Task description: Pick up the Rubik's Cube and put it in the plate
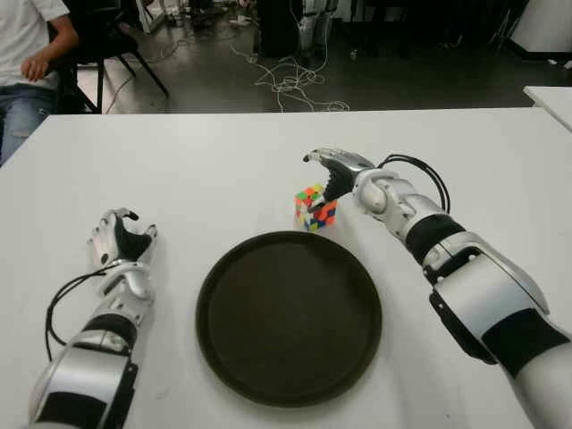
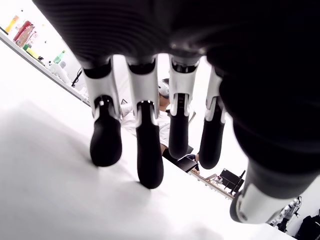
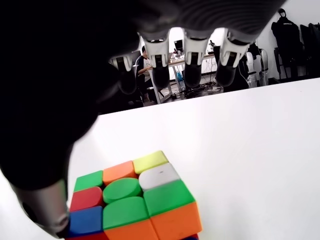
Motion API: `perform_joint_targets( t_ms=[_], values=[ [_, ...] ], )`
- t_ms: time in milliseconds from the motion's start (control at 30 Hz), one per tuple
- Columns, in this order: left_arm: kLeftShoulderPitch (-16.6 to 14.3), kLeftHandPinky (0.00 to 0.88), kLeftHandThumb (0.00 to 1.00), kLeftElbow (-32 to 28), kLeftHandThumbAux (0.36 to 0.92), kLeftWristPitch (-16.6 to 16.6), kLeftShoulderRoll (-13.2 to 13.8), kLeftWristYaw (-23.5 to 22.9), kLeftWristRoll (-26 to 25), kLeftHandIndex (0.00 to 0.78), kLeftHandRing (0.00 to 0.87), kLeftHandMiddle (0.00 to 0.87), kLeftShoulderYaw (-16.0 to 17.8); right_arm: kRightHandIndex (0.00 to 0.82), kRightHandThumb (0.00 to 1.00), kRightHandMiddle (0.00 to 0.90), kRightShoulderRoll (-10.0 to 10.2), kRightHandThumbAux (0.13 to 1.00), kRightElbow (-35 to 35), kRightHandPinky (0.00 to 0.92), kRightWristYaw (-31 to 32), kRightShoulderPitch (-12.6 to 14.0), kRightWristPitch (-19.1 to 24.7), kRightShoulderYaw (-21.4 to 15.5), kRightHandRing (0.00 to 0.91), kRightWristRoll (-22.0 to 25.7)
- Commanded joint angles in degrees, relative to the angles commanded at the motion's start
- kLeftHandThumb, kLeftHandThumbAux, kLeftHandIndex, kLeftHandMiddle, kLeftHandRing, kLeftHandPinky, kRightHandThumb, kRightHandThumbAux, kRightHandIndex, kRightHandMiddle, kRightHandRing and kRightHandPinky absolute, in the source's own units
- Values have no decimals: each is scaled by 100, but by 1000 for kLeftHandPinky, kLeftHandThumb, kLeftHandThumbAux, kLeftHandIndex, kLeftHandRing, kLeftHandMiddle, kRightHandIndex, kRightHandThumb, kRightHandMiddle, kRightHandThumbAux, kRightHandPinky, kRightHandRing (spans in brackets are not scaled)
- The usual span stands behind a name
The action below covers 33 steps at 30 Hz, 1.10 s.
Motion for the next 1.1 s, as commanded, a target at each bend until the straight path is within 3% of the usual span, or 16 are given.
perform_joint_targets(
  t_ms=[433,1100],
  values=[
    [13,354,699,-7,712,-19,-3,143,68,410,324,315,-78,0,0,0,-1,713,24,0,-7,42,19,51,0,-48],
    [8,344,698,6,712,-48,-12,79,-27,406,307,289,-4,0,0,0,41,703,44,0,-85,95,-46,128,0,-109]
  ],
)
